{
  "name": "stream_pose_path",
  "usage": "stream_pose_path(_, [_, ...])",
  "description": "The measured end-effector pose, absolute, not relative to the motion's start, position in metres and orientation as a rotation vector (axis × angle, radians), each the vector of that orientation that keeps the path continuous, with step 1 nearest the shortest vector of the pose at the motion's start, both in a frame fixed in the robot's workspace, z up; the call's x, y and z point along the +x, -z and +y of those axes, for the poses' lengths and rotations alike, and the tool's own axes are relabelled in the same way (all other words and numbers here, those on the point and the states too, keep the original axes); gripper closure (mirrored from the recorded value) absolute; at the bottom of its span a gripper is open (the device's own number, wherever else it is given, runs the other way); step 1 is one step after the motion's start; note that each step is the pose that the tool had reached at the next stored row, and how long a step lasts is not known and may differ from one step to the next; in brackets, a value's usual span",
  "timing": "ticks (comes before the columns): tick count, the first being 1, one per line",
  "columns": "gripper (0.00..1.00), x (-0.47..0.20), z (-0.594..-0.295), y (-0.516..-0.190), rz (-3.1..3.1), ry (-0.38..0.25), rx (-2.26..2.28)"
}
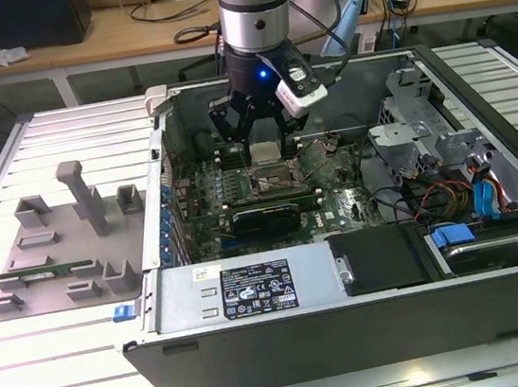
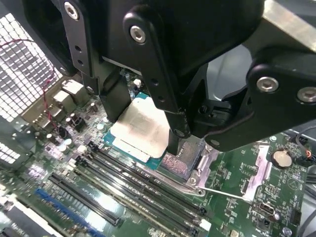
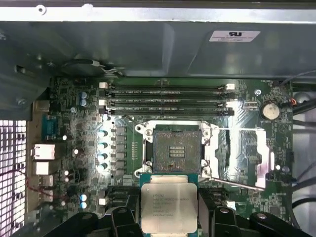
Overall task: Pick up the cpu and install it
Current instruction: 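Pick up the cpu and move it towards the insertion slot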
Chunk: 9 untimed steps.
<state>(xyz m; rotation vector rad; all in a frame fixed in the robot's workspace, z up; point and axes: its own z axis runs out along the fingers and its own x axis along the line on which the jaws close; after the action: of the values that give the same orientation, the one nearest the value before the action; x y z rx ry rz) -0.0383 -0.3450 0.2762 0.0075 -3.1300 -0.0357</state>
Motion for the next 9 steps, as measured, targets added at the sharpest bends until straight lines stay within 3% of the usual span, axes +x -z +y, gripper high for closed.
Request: stream_pose_path(9, [0.45,-0.033,-0.334,-0.259,-3.127,0.036,0.008])
